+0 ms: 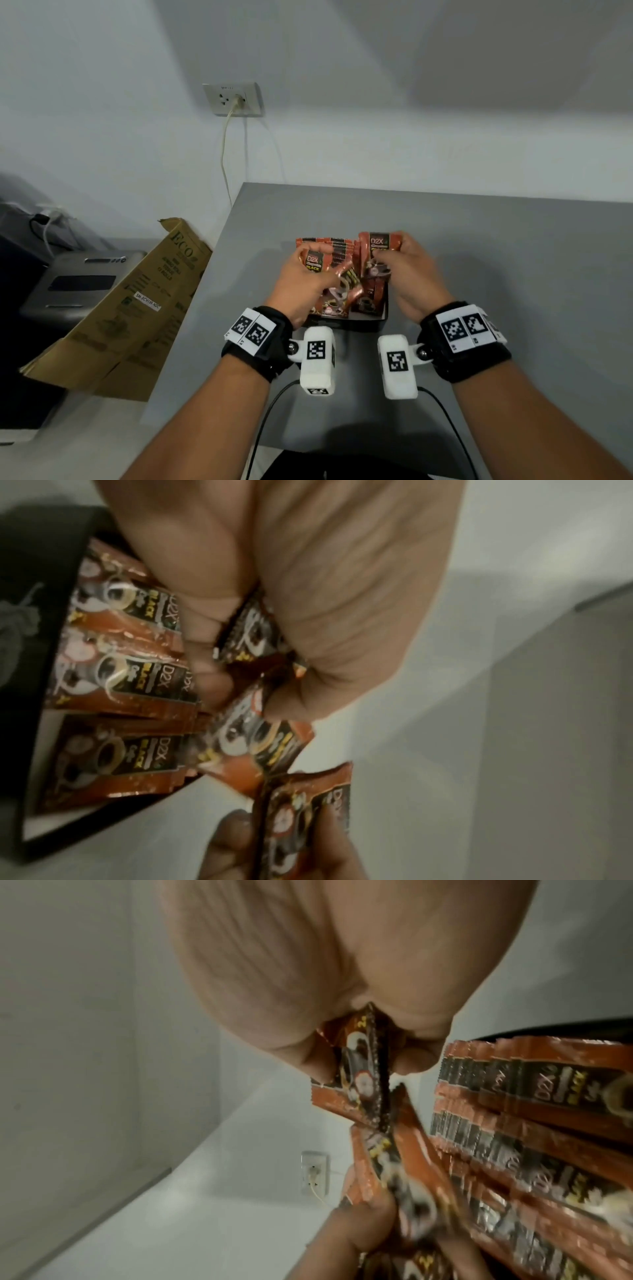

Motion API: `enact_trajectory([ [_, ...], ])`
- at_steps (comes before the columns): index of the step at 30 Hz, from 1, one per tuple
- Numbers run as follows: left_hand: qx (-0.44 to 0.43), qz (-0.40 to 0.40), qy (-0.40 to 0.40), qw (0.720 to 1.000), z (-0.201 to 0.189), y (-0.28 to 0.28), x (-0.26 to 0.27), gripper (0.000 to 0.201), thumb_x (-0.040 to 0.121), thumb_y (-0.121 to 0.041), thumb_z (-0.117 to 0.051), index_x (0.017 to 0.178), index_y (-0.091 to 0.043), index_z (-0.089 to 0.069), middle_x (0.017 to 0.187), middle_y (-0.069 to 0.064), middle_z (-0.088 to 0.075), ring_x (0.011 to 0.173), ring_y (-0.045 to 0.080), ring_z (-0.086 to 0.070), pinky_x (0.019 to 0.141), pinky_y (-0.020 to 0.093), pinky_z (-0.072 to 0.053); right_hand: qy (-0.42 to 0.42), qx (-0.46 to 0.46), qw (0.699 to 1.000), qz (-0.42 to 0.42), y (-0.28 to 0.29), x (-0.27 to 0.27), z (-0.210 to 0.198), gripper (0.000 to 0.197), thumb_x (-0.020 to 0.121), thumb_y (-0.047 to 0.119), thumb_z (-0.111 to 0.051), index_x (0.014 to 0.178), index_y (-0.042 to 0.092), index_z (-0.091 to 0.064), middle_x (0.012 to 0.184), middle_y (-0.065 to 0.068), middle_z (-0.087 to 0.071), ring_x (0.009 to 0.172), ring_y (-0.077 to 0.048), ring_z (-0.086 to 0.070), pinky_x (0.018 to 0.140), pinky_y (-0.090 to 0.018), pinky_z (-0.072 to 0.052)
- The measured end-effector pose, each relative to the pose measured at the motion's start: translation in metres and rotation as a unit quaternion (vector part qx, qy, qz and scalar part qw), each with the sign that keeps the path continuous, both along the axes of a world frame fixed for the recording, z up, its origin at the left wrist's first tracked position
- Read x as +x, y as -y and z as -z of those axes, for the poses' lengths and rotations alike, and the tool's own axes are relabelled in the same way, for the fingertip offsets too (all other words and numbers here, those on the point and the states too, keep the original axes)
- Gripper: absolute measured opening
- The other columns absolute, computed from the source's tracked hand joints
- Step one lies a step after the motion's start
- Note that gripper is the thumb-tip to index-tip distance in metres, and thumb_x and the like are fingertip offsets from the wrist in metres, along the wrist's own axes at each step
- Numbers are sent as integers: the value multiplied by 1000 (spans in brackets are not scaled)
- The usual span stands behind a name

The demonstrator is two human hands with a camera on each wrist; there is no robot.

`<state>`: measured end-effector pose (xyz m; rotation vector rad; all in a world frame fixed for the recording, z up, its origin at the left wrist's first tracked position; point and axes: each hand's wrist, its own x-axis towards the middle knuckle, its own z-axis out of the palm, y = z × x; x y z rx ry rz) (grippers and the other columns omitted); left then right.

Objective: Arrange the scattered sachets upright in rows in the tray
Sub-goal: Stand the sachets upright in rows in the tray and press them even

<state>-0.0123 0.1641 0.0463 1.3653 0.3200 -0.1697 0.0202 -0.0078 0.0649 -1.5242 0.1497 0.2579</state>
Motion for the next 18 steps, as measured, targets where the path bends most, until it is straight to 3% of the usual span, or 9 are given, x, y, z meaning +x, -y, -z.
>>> enact_trajectory([
  [2,-44,-43,7,998,3,0,2,52,74,24,-66,112,-11,-56,103,20,-70,79,35,-73,60,37,-59,-49,76,996,18,-1,-3,4,15,97,2,-52,103,8,-64,85,-7,-72,65,-14,-69,51,-25,-52],
  [5,-82,-60,16,995,0,9,0,50,75,26,-63,108,-12,-57,88,12,-72,73,22,-73,59,31,-58,-73,112,991,-16,-9,-10,8,20,99,5,-49,110,5,-65,94,-13,-73,77,-23,-66,57,-30,-52],
  [7,-100,-50,7,994,0,15,-2,41,81,19,-60,112,-8,-61,89,11,-73,77,22,-72,62,33,-58,-41,94,994,-26,-15,-13,6,23,98,-1,-48,101,10,-68,95,-11,-74,83,-24,-70,64,-32,-55],
  [9,-135,-60,-27,989,2,15,-2,36,88,7,-51,120,-4,-62,100,18,-71,85,29,-70,69,40,-59,-15,80,996,-20,-15,-14,1,31,96,-6,-47,90,16,-67,88,-7,-75,84,-23,-71,70,-34,-56],
  [11,-168,-87,-61,980,4,11,-2,38,91,-1,-43,126,0,-59,104,23,-70,88,33,-69,72,45,-60,-16,94,995,-27,-9,-13,-1,34,96,-7,-46,87,17,-69,82,-5,-75,75,-19,-71,63,-29,-55],
  [14,-128,-88,-51,987,6,6,-2,26,95,2,-50,119,-2,-60,103,20,-72,86,30,-71,74,45,-61,-56,122,991,-17,-3,-9,0,24,98,-3,-46,98,12,-65,76,-2,-73,60,-12,-67,47,-23,-49],
  [18,-80,-65,-1,995,8,9,-4,23,89,8,-63,104,-9,-65,87,9,-74,78,25,-72,63,37,-59,-74,104,991,-43,-7,-13,4,21,98,2,-50,110,11,-64,83,-2,-75,70,-16,-68,53,-26,-51],
])
